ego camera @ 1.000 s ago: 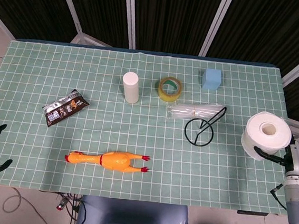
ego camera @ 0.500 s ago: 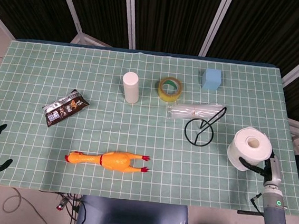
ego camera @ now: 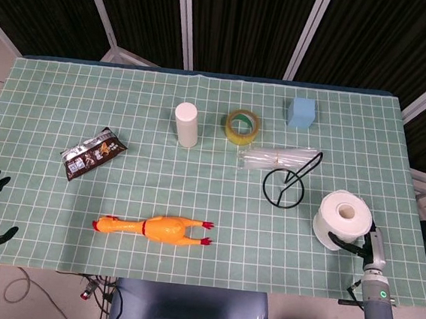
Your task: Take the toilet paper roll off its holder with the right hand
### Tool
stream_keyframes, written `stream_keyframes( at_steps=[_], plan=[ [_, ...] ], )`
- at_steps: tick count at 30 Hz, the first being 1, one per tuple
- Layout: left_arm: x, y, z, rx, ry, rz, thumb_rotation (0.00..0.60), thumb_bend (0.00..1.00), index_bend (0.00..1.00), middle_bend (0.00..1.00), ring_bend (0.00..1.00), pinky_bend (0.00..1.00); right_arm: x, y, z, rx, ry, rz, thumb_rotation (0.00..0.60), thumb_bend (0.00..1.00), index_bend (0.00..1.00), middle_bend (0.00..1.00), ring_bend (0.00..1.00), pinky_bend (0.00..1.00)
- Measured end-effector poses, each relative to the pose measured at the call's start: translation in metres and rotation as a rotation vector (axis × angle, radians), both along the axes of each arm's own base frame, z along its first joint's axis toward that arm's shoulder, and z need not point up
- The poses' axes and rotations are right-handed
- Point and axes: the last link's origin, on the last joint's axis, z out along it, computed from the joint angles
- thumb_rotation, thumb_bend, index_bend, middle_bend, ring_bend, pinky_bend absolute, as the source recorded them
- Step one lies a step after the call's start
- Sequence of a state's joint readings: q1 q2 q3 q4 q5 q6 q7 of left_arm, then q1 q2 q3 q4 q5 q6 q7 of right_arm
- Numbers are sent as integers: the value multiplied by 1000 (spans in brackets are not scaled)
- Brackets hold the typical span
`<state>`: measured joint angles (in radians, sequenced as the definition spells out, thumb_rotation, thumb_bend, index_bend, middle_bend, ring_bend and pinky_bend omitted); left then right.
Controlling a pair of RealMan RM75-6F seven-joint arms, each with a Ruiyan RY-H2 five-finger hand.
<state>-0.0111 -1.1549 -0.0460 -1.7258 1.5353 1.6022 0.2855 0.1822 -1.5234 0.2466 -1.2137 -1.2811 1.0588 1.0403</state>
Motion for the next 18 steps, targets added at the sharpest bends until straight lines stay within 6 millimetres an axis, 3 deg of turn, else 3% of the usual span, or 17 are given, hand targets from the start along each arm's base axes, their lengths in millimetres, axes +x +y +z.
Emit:
stream_keyframes(
  at_steps=[3,7,18],
  plan=[
    [0,0,1,2,-1,1,600,44,141,49,0,0,2,-1,-2,8,15,16,600,23,162,105,0,0],
    [0,0,0,-3,1,-1,600,44,141,50,0,0,4,-3,-2,14,31,38,600,13,35,2,0,0],
    [0,-1,2,5,-2,2,600,44,141,50,0,0,1,1,16,58,87,89,600,0,0,0,0,0]
  ],
)
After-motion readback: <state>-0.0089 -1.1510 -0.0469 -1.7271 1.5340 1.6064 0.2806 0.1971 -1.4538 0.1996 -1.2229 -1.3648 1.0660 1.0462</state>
